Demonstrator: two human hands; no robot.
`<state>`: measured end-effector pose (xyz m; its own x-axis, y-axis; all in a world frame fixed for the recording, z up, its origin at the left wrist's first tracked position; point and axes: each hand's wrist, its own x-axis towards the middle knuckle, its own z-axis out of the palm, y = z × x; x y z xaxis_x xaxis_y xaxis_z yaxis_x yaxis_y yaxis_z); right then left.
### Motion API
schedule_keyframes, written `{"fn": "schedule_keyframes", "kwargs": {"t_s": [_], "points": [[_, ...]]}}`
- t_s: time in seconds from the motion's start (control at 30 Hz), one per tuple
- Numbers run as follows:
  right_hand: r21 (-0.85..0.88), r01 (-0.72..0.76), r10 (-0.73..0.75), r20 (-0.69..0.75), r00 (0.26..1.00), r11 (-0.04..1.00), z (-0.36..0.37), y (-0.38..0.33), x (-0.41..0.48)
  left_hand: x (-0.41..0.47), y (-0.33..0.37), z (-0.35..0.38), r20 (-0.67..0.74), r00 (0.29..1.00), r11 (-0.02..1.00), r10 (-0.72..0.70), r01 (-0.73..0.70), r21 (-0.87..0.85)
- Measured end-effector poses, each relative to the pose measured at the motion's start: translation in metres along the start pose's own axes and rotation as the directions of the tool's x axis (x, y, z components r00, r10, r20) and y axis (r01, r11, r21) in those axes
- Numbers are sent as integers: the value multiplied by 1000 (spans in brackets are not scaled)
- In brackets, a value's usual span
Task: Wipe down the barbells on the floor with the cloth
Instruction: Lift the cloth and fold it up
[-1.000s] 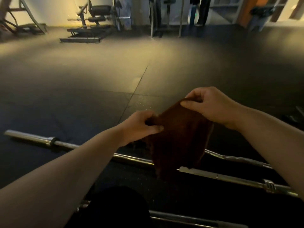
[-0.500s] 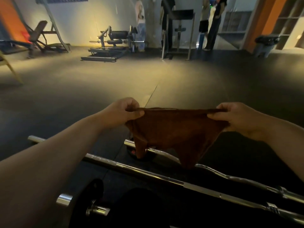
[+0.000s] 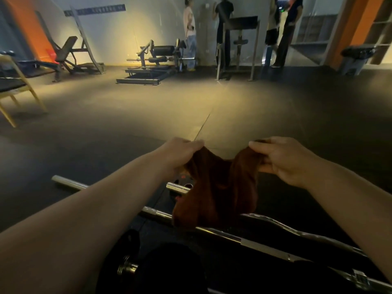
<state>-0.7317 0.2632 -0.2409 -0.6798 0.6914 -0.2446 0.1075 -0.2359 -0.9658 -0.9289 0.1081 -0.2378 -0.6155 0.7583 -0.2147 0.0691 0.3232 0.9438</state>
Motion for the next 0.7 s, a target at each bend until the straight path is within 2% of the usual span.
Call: {"fn": "schedule_keyframes", "kwargs": {"t_s": [0.07, 0.13, 0.23, 0.27, 0.3, 0.33, 0.4, 0.47, 0.5, 0.6, 0.7], "points": [[-123, 114, -111, 27, 993, 986, 18, -1, -11, -8, 6, 17, 21, 1000, 1000, 18, -17, -26], [-328, 265, -242, 108, 964, 907, 36, -3, -24, -14, 14, 29, 71, 997, 998, 40, -36, -55], [-684, 453, -310, 331, 891, 572, 50, 0, -33, -17, 26, 34, 32, 999, 999, 43, -44, 18], [-726, 483, -332, 357, 873, 490, 51, 2, -32, -19, 28, 33, 42, 998, 999, 40, -41, 29], [-738, 504, -371, 359, 857, 449, 50, 2, -31, -22, 29, 32, 66, 996, 997, 56, -59, 40], [-731, 524, -417, 351, 838, 437, 49, 2, -31, -24, 30, 31, 75, 994, 995, 81, -84, 48], [-688, 541, -474, 314, 823, 483, 44, -3, -30, -30, 31, 27, 70, 987, 987, 143, -147, 57], [-626, 543, -460, 311, 832, 560, 38, -11, -30, -31, 27, 18, 91, 968, 954, 235, -248, 169], [-598, 549, -438, 336, 834, 584, 35, -15, -31, -31, 24, 13, 149, 951, 925, 269, -299, 234], [-569, 571, -402, 406, 821, 592, 31, -24, -32, -32, 9, 1, 392, 884, 837, 257, -406, 367], [-601, 579, -480, 340, 809, 551, 27, -26, -32, -31, -1, -3, 428, 876, 835, 221, -397, 381]]}}
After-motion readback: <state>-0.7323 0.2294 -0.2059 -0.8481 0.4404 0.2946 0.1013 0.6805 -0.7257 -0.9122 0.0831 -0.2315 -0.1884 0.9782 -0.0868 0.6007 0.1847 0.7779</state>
